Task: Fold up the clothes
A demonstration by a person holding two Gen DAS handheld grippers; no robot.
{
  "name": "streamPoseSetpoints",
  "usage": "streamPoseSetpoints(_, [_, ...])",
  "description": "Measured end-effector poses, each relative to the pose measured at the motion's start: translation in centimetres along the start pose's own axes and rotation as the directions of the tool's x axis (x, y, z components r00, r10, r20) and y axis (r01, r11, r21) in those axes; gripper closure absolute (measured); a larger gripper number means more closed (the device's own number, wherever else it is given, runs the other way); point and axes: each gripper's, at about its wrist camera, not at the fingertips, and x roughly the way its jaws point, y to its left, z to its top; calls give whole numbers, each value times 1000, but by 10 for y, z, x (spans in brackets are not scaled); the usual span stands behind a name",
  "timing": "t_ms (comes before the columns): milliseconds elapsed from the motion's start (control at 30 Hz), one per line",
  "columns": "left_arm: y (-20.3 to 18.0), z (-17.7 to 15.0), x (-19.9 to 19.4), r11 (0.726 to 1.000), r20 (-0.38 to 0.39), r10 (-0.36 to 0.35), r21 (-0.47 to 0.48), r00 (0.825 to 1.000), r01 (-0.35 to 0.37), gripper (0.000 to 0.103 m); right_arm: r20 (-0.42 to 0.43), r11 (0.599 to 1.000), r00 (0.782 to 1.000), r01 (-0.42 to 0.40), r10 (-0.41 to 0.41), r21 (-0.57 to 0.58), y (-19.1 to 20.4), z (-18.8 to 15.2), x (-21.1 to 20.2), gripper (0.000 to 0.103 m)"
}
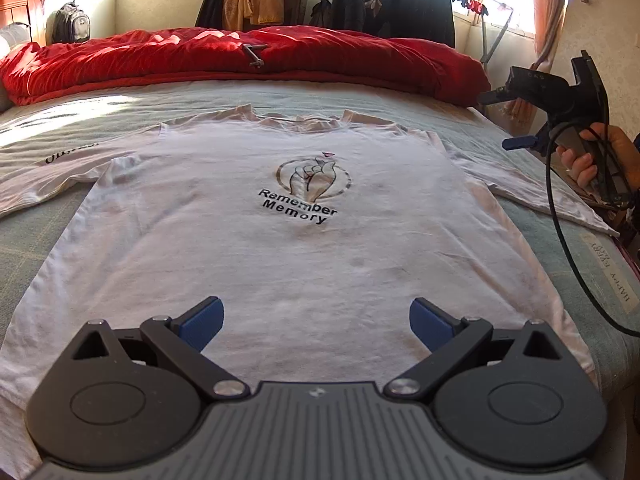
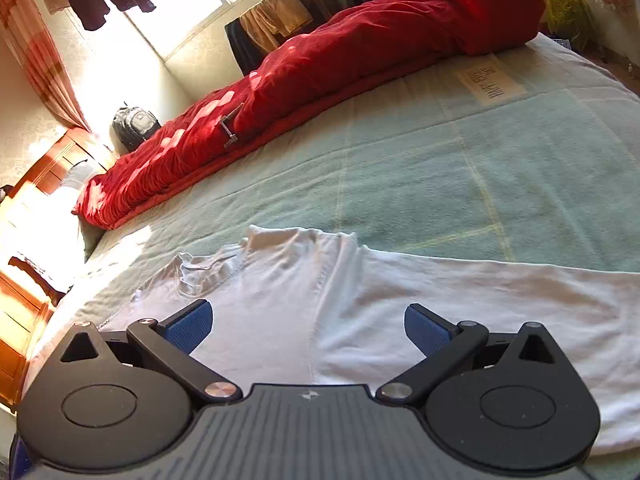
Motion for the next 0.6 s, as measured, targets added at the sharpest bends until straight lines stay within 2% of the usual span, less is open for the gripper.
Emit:
streamPoseSetpoints(167, [15,4,7,999,9,13,-37,1000,-13,4,-35,999,999,-34,35,21,7,15,64,0])
streamPoseSetpoints(300, [23,4,17,998,-3,8,-57,1000,-8,4,-69,998,996,66,-64,13,-6,15,101,0])
streamPoseSetpoints(367, [26,3,21,998,-9,6,-61,1000,-7,4,-7,992,992,124,-124,12,-21,13,100,0])
streamPoseSetpoints(433, [28,3,24,998,-9,7,-64,1000,-7,4,23,988,989,145,-146,50,-35,15,92,0])
streamPoseSetpoints(533, [27,3,27,998,-4,6,-62,1000,-6,4,50,961,961,269,-272,70,-45,21,79,0])
streamPoseSetpoints(600, [26,3,27,998,-1,-1,-59,1000,1,4,48,965,967,246,-251,90,-48,23,70,0])
